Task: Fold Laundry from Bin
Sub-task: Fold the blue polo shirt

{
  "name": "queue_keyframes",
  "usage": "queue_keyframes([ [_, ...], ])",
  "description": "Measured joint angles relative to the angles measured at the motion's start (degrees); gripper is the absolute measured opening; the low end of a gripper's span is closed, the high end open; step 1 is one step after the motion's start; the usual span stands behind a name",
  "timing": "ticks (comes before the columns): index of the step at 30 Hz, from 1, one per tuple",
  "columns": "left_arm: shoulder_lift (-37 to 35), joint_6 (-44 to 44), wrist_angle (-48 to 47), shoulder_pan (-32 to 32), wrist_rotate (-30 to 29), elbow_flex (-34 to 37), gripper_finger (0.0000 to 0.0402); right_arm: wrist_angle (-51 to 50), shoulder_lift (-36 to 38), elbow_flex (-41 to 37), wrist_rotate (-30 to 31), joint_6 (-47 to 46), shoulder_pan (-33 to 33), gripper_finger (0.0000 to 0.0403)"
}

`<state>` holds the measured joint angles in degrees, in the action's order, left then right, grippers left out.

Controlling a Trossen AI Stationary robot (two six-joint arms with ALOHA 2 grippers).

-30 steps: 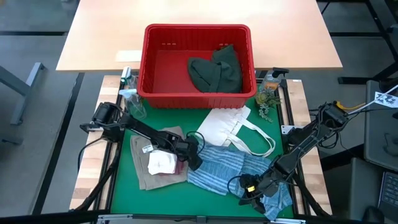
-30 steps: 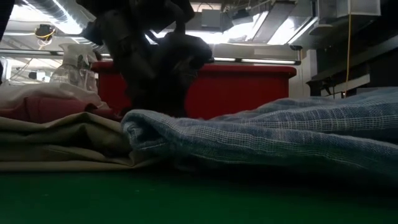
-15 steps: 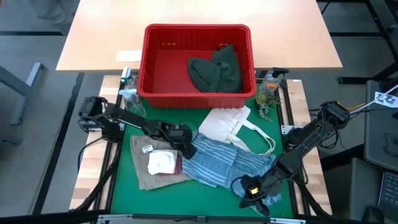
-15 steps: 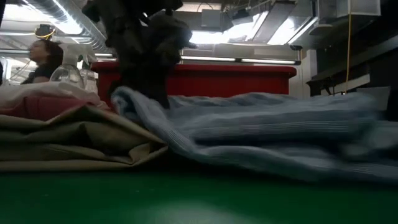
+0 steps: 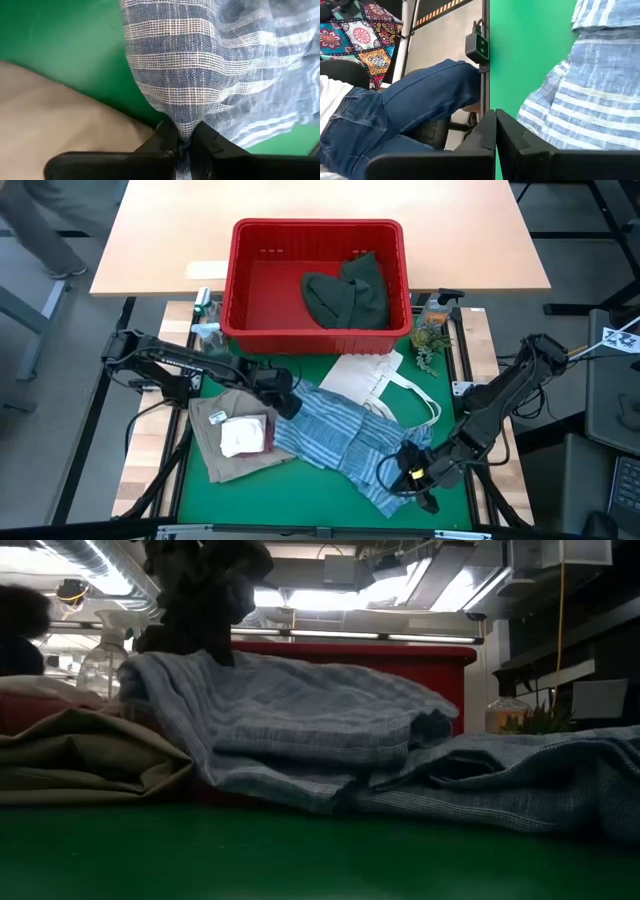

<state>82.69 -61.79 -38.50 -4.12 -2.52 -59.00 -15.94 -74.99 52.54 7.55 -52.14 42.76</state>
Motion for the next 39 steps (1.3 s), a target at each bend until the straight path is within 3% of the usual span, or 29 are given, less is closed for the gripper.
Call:
queue_keyframes([
  [7, -0.3, -5.4, 5.8, -0.1, 5.1, 0.0, 0.0016, -3.4, 1.3, 0.1, 0.0, 0.0, 0.0, 0.0001],
  [12, -0.3, -5.6, 6.9, -0.1, 5.2, 0.0, 0.0016, -13.0, 1.3, 0.1, 0.3, -1.5, 0.0, 0.0001],
  [20, -0.3, -8.6, 8.2, -0.3, 5.7, 0.0, 0.0017, -30.0, 1.3, 0.1, 6.4, -8.1, 0.0, 0.0001],
  [29, -0.3, -8.7, 8.5, -0.4, 6.5, 0.0, 0.0017, -35.6, 1.2, 0.1, 20.2, -8.1, -0.1, 0.0001],
  [39, -0.3, -14.6, 8.7, -1.0, 6.6, 0.0, 0.0017, -33.1, 1.2, 0.0, 14.8, -7.4, -0.4, 0.0001],
])
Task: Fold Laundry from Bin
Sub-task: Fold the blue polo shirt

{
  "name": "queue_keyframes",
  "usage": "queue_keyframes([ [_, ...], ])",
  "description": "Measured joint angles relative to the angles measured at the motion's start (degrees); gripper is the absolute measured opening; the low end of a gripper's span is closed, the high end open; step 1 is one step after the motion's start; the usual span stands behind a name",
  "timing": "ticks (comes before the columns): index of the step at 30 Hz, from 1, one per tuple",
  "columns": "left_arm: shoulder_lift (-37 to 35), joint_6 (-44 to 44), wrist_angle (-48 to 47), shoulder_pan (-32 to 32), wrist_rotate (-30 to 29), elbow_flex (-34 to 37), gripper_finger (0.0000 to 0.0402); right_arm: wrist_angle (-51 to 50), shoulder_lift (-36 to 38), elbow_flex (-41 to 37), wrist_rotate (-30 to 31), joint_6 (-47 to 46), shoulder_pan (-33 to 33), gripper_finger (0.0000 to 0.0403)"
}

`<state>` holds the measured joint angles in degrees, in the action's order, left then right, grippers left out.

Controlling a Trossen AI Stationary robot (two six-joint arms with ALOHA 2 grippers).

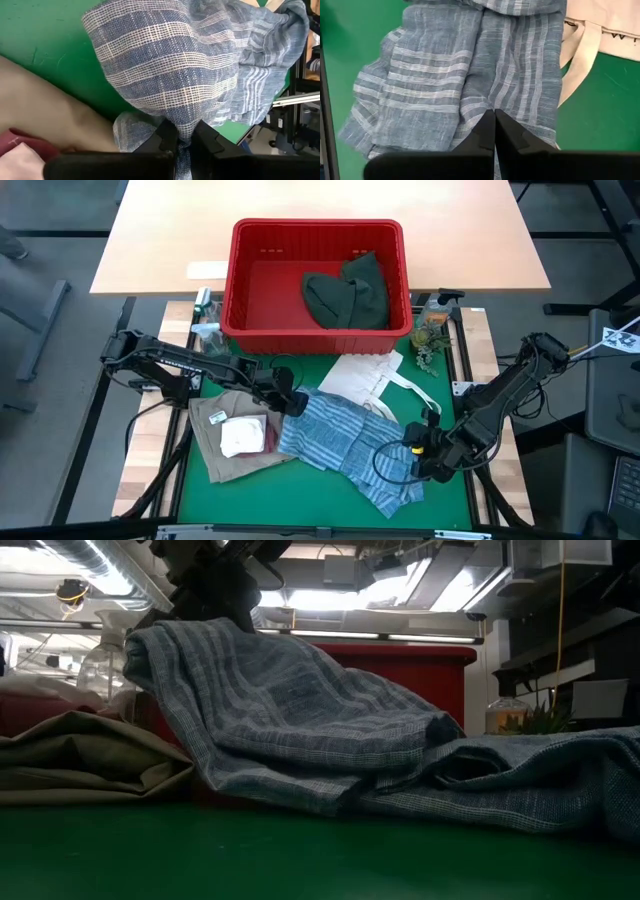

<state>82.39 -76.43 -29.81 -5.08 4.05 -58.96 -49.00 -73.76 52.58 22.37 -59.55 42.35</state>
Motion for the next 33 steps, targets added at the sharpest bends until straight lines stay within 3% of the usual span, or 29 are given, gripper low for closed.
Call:
queue_keyframes([
  [5, 0.0, -0.8, 2.7, -0.3, 0.1, 0.0, 0.0018, 3.3, -0.3, 0.0, 1.6, 1.1, 0.0, 0.0001],
  [9, 0.0, -1.4, 4.7, -0.3, 0.2, 0.0, 0.0018, 11.4, -2.9, 0.0, 6.9, 7.6, -0.4, 0.0001],
  [12, 0.0, -1.4, 5.0, -0.3, 0.2, 0.0, 0.0018, 16.9, -5.9, 0.0, 6.9, 12.4, -2.6, 0.0001],
  [16, 0.0, -1.5, 5.2, -0.3, 0.2, 0.0, 0.0018, 22.1, -10.3, 0.0, 4.6, 18.7, -7.8, 0.0001],
  [22, 0.0, -1.4, 5.6, -0.4, 0.2, 0.0, 0.0018, 28.3, -16.6, -0.1, -4.3, 28.0, -17.2, 0.0001],
  [33, 0.0, -1.5, 10.7, -0.4, 4.1, 0.0, 0.0018, 33.4, -25.4, -0.1, -14.5, 32.4, -29.7, 0.0001],
])
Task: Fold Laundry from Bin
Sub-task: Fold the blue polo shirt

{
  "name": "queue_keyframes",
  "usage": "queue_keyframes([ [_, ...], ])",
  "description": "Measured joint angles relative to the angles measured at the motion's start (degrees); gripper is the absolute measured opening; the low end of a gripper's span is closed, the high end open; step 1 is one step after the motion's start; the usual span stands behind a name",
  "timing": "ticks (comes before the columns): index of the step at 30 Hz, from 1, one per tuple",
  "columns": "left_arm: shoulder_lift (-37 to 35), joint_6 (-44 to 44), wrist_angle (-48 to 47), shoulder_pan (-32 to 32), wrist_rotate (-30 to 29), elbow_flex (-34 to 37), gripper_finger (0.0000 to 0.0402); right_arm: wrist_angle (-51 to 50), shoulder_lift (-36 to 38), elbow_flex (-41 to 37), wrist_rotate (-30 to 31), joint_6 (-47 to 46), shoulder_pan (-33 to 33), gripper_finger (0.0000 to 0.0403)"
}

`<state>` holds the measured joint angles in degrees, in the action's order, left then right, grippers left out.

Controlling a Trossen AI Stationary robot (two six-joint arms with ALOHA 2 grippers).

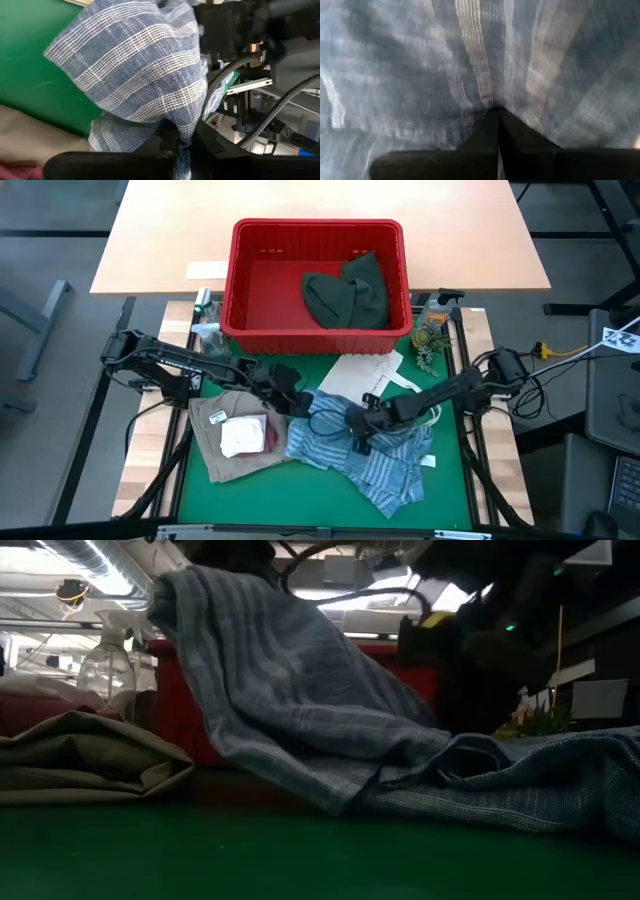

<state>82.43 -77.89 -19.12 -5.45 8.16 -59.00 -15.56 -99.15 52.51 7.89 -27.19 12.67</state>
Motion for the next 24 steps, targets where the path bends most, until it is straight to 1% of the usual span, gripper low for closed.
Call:
queue_keyframes([
  [2, 0.0, 0.0, 0.1, 0.0, 0.0, 0.0, 0.0018, 0.7, -0.2, 0.0, -1.9, 0.7, -0.8, 0.0001],
  [6, 0.0, -0.2, 0.9, -0.5, 0.1, 0.0, 0.0018, 0.3, 1.0, 0.0, -2.1, 0.9, -0.7, 0.0001],
  [10, 0.0, -1.5, 0.9, -1.4, 0.2, 0.0, 0.0018, -0.8, 4.9, 0.0, -2.5, 2.1, -0.2, 0.0001],
  [14, 0.0, -1.5, 0.9, -2.1, 0.1, 0.0, 0.0018, -5.4, 10.1, 0.0, -2.0, 2.2, 0.8, 0.0001],
  [19, 0.0, -1.7, 0.8, -3.2, -0.6, 0.0, 0.0018, -13.8, 16.2, 0.0, -1.9, 2.1, 4.2, 0.0001],
  [24, 0.0, -4.6, 1.2, -4.3, -2.4, 0.0, 0.0018, -19.0, 20.1, 0.0, -2.0, 2.1, 9.4, 0.0001],
])
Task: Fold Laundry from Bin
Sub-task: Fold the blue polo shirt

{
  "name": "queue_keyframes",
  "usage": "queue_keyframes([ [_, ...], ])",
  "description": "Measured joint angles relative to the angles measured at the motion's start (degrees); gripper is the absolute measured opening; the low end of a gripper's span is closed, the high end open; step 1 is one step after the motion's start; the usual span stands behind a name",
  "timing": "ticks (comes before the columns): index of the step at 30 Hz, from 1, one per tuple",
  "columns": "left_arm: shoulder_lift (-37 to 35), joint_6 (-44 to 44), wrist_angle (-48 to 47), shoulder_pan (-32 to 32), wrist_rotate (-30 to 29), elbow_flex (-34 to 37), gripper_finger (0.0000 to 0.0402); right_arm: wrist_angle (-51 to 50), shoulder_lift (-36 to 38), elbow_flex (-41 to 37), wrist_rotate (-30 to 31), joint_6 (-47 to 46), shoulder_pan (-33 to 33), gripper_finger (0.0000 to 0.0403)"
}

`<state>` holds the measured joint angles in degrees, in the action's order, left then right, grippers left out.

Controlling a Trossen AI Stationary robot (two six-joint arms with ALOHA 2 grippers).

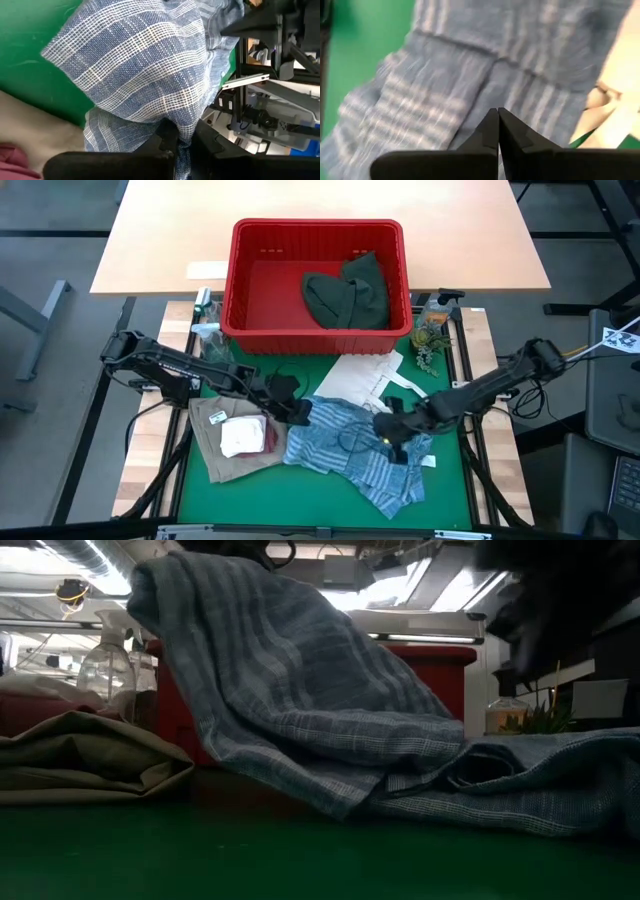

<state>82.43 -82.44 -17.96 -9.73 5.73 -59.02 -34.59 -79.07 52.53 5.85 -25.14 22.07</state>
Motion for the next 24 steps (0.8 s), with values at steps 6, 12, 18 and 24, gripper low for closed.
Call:
queue_keyframes([
  [6, 0.0, -3.5, 3.2, -1.2, -2.5, 0.0, 0.0018, -2.2, 0.6, 0.0, -0.1, -0.4, 6.9, 0.0001],
  [12, 0.3, -5.8, 7.4, -2.9, -8.1, 0.0, 0.0018, -2.6, 0.6, 0.0, -0.9, -5.1, 12.4, 0.0001],
  [18, 1.9, -7.6, 12.1, -4.6, -12.8, 0.0, 0.0018, -3.3, 0.6, 0.0, -0.6, -10.5, 17.7, 0.0001],
  [24, 4.7, -9.0, 20.8, -5.1, -15.1, 0.0, 0.0018, -3.0, 0.6, 0.0, -0.3, -13.6, 20.5, 0.0001],
])
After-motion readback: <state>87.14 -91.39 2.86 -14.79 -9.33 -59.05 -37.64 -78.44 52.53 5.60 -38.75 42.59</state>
